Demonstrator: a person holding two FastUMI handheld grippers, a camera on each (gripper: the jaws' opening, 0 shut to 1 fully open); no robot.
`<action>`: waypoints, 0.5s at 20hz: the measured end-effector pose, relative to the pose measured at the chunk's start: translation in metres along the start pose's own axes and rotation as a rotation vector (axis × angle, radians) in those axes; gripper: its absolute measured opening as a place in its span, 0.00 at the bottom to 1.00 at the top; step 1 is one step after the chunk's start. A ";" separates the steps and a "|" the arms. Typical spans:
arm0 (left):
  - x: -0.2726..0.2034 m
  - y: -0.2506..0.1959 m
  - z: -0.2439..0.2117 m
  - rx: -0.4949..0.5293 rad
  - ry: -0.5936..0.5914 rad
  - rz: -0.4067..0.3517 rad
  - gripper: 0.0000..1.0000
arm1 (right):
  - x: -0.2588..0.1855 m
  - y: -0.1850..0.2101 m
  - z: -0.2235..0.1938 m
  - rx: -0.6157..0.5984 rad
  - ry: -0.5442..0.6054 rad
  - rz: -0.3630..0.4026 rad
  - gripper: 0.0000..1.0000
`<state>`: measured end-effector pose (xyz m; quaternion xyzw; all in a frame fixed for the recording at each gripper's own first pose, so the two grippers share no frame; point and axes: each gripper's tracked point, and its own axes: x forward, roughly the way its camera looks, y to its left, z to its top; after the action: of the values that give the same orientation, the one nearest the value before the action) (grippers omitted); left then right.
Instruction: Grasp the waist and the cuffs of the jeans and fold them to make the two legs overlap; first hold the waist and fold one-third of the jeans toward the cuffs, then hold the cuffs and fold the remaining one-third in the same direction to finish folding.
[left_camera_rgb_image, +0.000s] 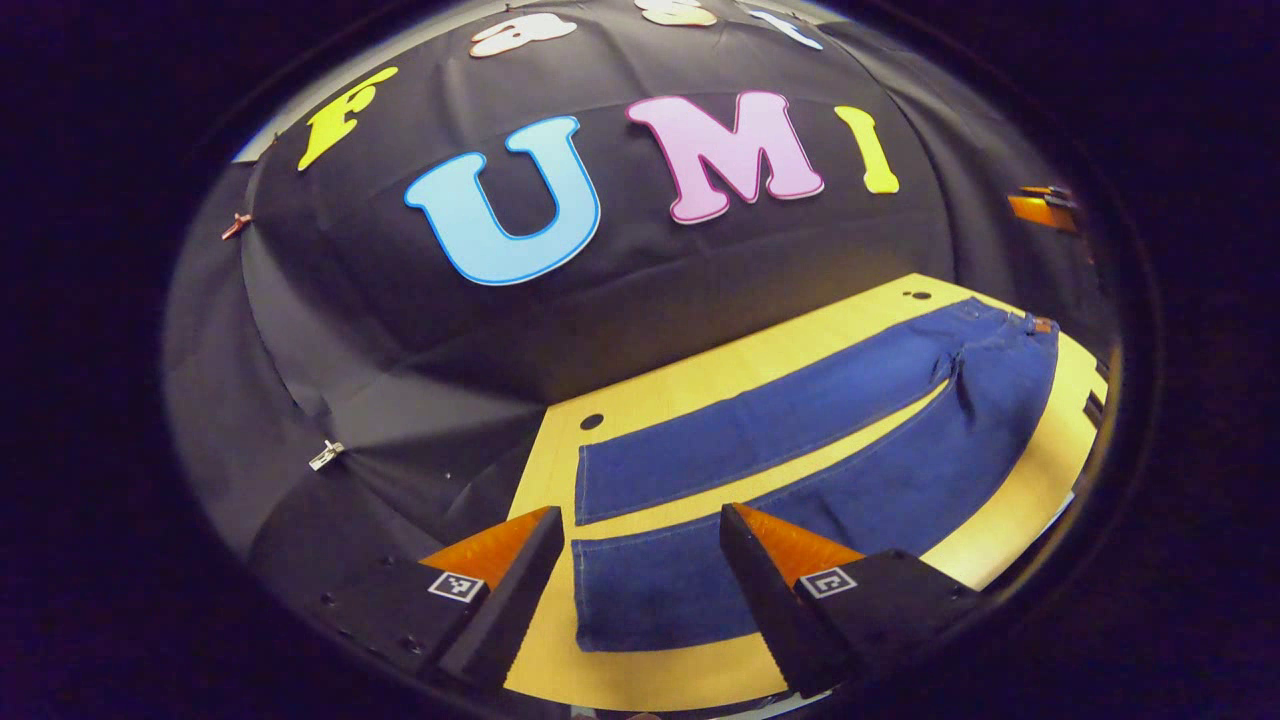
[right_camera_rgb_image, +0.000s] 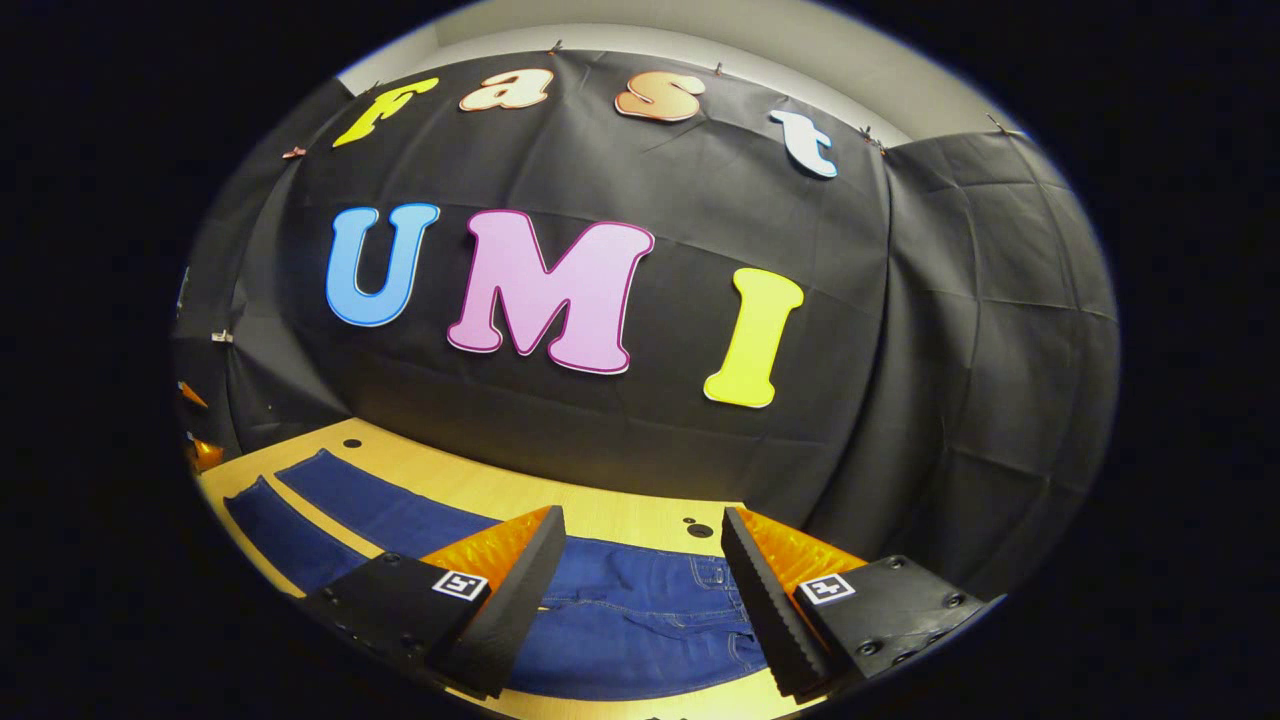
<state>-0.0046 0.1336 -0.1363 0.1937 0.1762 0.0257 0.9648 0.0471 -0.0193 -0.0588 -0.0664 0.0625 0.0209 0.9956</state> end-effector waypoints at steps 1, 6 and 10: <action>0.001 0.006 -0.014 0.048 0.032 -0.007 0.99 | 0.002 0.001 -0.003 -0.005 0.007 0.005 0.96; 0.019 0.034 -0.096 0.433 0.195 -0.068 0.98 | 0.005 -0.002 -0.024 -0.019 0.051 0.014 0.96; 0.030 0.025 -0.153 0.700 0.276 -0.205 0.98 | 0.005 -0.011 -0.044 -0.007 0.095 -0.001 0.96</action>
<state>-0.0299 0.2159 -0.2691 0.4873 0.3208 -0.1067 0.8051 0.0470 -0.0360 -0.1009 -0.0708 0.1096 0.0173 0.9913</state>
